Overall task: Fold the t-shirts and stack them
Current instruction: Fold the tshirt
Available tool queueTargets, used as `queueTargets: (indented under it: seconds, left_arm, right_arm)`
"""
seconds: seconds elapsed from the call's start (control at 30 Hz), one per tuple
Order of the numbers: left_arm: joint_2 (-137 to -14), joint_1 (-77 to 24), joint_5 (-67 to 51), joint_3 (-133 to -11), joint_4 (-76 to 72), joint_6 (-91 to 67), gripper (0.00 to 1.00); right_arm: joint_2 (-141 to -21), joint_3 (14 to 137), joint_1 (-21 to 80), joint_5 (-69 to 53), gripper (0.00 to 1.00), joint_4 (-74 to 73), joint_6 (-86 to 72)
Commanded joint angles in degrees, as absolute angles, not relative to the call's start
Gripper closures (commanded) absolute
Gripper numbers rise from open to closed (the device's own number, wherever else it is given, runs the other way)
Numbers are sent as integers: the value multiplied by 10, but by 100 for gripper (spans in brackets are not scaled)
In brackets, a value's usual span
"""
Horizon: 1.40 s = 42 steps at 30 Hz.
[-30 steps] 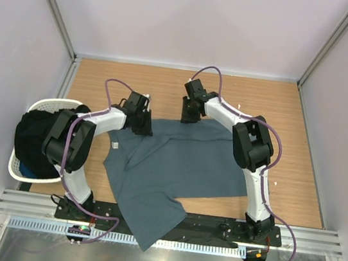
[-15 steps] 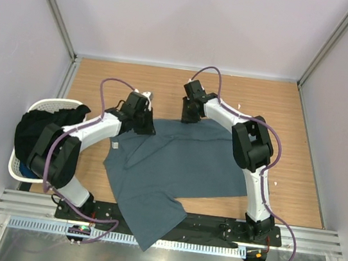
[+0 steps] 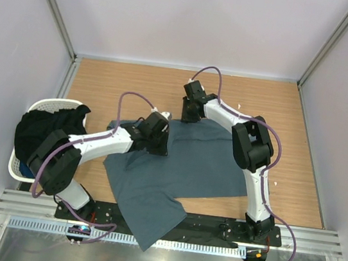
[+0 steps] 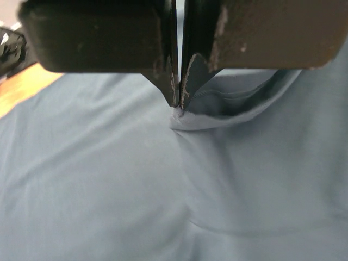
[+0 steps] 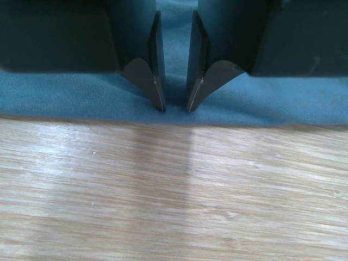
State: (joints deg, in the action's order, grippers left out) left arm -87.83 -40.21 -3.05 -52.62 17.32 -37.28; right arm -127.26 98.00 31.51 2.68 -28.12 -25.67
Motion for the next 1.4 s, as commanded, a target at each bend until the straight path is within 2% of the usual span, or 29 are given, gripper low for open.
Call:
queueTargets:
  seconds: [0.0, 0.1, 0.2, 0.3, 0.37, 0.4, 0.43, 0.5, 0.6, 0.73, 0.87, 1.0, 1.13, 1.37]
  left_arm:
    - [-859, -441, -9, -536, 185, -390, 100]
    - [-874, -482, -4, -555, 205, -392, 100]
    - [-889, -522, 53, -573, 243, -379, 99]
    - [-907, -539, 63, -592, 269, -367, 95]
    - [-906, -542, 68, -599, 271, -369, 78]
    - [-904, -542, 72, -599, 272, -370, 58]
    - [-900, -542, 86, -599, 276, -373, 48]
    - [-885, -539, 126, -606, 291, -391, 36]
    - [-853, -512, 148, -612, 322, -418, 30]
    - [-803, -443, 184, -609, 358, -443, 23]
    - [-775, -298, 189, -606, 393, -490, 18]
    - [-767, -227, 114, -574, 369, -504, 20]
    - [-782, -200, 91, -546, 348, -520, 20]
    - [-825, -140, 39, -522, 287, -536, 27]
  right_arm:
    - [-1269, 963, 316, 49, 73, -282, -259]
    - [-1269, 962, 316, 51, 73, -282, -259]
    - [-1270, 962, 316, 51, 73, -284, -258]
    - [-1270, 962, 316, 52, 73, -286, -258]
    - [-1269, 960, 316, 53, 73, -289, -255]
    - [-1269, 961, 316, 51, 73, -291, -252]
    - [-1269, 961, 316, 49, 72, -292, -251]
    - [-1262, 963, 316, 40, 70, -300, -241]
    - [-1238, 967, 316, 19, 66, -315, -234]
    - [-1181, 966, 316, 7, 58, -330, -222]
    - [-1122, 956, 324, -24, 50, -354, -222]
    - [-1077, 934, 366, -10, 49, -367, -221]
    - [-1050, 884, 417, -23, 49, -376, -239]
    - [-1028, 790, 486, -23, 51, -393, -296]
